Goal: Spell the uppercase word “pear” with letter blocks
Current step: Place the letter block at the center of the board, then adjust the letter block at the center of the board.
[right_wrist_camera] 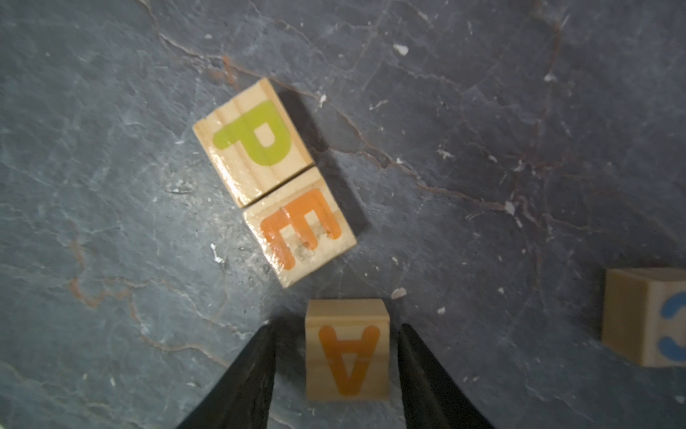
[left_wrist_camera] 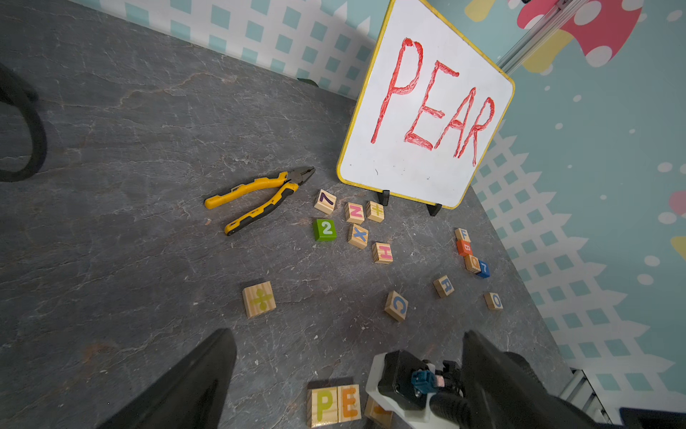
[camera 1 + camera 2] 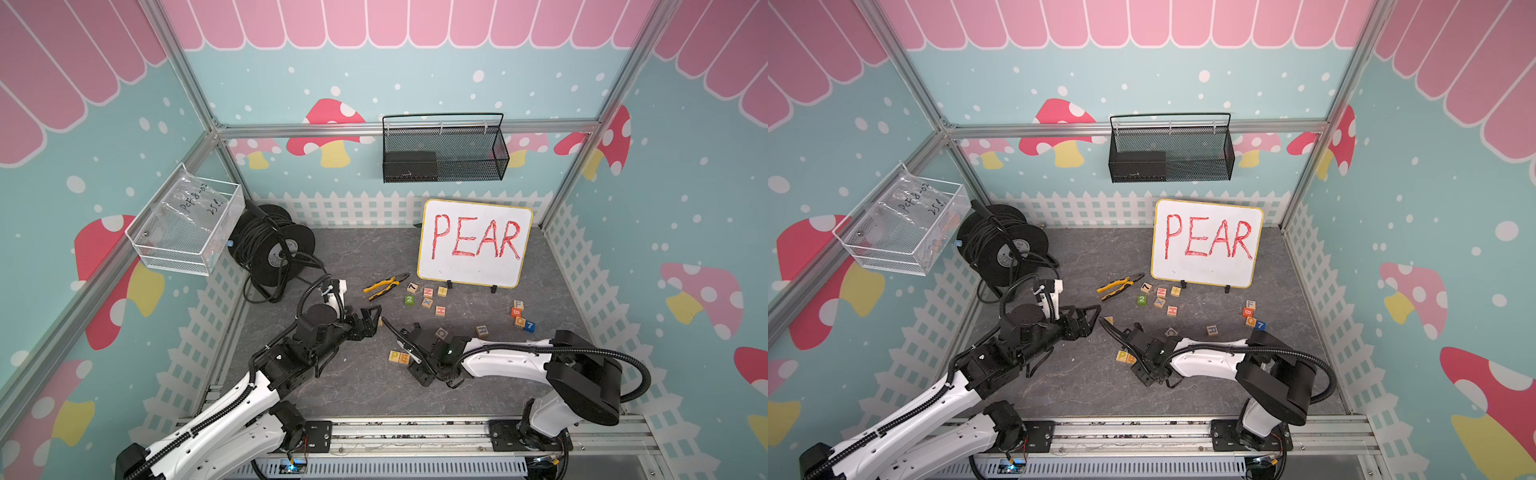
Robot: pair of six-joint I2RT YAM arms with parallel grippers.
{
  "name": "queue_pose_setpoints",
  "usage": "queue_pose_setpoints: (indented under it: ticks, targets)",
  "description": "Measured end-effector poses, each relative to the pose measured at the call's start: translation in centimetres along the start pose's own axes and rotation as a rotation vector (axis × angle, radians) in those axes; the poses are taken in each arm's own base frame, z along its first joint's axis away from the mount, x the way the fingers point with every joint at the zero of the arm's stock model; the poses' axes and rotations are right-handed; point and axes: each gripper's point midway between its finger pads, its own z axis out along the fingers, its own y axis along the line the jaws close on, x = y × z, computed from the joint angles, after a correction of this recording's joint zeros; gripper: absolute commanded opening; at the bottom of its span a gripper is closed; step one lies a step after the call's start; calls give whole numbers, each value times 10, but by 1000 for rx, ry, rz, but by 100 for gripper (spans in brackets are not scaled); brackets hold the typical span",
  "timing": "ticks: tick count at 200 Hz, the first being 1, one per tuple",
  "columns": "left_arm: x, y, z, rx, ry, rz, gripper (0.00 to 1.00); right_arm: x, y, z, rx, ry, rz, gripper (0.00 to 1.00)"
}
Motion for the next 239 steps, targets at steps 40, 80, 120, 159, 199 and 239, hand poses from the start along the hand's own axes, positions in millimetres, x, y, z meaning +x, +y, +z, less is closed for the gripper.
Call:
queue_pose_setpoints:
  ticks: [40, 80, 120, 159, 199, 239]
  targets:
    - [3, 0, 5, -1, 14, 4, 97, 10, -6, -4, 22, -3, 71, 54]
    - [7, 0, 11, 1, 32, 6, 97, 17, -16, -7, 69, -5, 138, 54]
    - [8, -1, 13, 5, 36, 12, 97, 19, -24, -8, 118, -17, 198, 53]
    - [12, -1, 17, 3, 52, 19, 97, 24, -34, -11, 168, -24, 247, 53]
    - [15, -1, 23, 2, 69, 31, 97, 27, -43, -13, 219, -32, 311, 52]
    - [14, -2, 23, 6, 64, 31, 97, 26, -48, -12, 244, -54, 380, 52]
